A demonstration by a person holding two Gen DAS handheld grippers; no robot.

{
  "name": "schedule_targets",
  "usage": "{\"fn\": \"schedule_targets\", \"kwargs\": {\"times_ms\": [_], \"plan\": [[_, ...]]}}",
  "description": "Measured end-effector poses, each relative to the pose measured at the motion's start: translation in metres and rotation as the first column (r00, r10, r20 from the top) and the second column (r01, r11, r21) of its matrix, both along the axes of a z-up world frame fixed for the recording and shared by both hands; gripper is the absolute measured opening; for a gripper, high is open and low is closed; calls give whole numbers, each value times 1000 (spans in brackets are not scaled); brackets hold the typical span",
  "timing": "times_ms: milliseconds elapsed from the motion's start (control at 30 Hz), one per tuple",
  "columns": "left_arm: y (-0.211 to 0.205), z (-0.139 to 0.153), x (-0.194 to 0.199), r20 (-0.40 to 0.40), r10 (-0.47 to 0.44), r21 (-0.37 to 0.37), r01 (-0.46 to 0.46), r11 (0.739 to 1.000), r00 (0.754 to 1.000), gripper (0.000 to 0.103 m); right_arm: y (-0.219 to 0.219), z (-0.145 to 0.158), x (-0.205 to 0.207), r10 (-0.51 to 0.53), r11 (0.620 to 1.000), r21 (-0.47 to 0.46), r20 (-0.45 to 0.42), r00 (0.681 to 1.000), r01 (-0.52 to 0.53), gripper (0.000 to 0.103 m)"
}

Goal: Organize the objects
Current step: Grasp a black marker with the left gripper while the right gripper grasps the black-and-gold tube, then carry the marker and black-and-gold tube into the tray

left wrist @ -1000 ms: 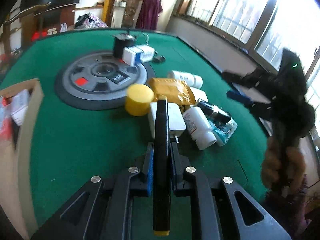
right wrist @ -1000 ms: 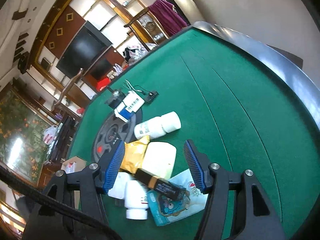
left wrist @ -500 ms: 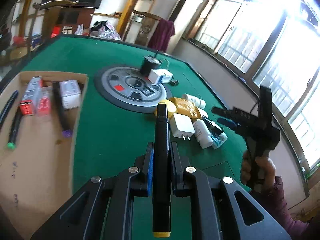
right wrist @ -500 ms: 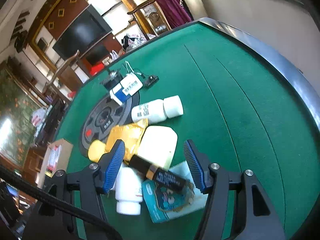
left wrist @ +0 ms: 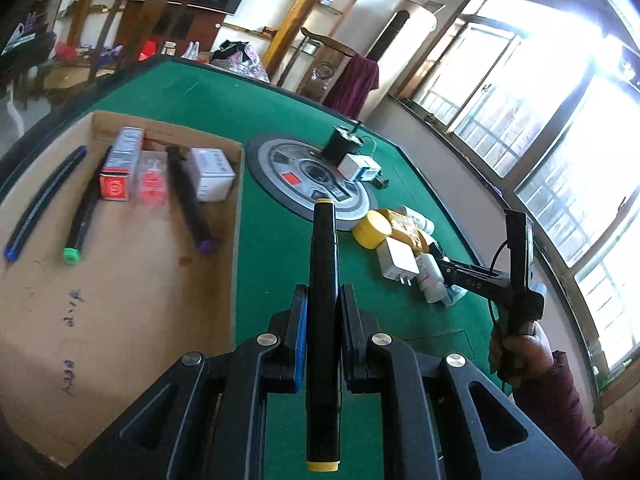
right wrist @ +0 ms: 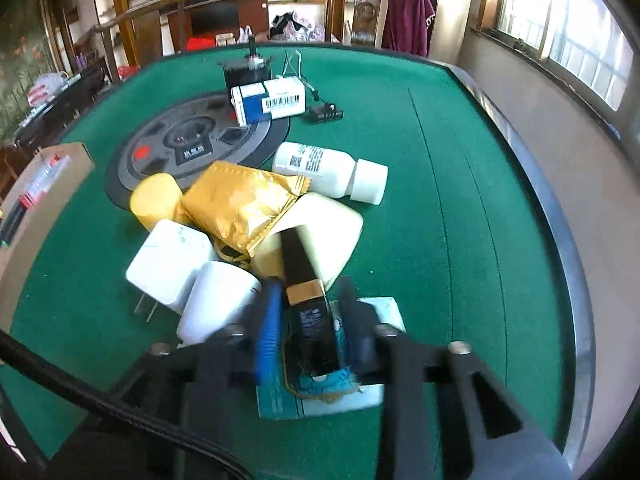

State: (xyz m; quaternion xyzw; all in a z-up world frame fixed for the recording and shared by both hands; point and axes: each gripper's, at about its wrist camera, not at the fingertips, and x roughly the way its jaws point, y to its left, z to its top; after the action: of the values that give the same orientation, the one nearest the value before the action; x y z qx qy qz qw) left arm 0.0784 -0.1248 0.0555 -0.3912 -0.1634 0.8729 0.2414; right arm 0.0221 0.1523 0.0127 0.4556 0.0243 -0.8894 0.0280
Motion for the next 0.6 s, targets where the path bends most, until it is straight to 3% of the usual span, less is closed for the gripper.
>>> {"fn": "schedule_targets", "kwargs": {"times_ms": [167, 367, 467, 600], "plan": [[-21, 7, 5, -33, 40, -3, -41, 999, 999, 11, 18, 11, 9, -51, 989, -142, -21, 998, 48, 15], [-62, 13, 3, -22, 121, 38, -120, 992, 992, 11, 27, 34, 23, -50, 947, -318, -8, 999, 44, 15], [-88, 13, -5, 11, 176, 36, -176, 984, 984, 11, 12, 47, 26, -9, 921, -389, -18, 1000, 1, 15], [-110, 10, -19, 35, 243, -32, -242, 970, 969, 11, -27, 59, 22, 73, 886, -457, -24, 997, -76, 15]]}}
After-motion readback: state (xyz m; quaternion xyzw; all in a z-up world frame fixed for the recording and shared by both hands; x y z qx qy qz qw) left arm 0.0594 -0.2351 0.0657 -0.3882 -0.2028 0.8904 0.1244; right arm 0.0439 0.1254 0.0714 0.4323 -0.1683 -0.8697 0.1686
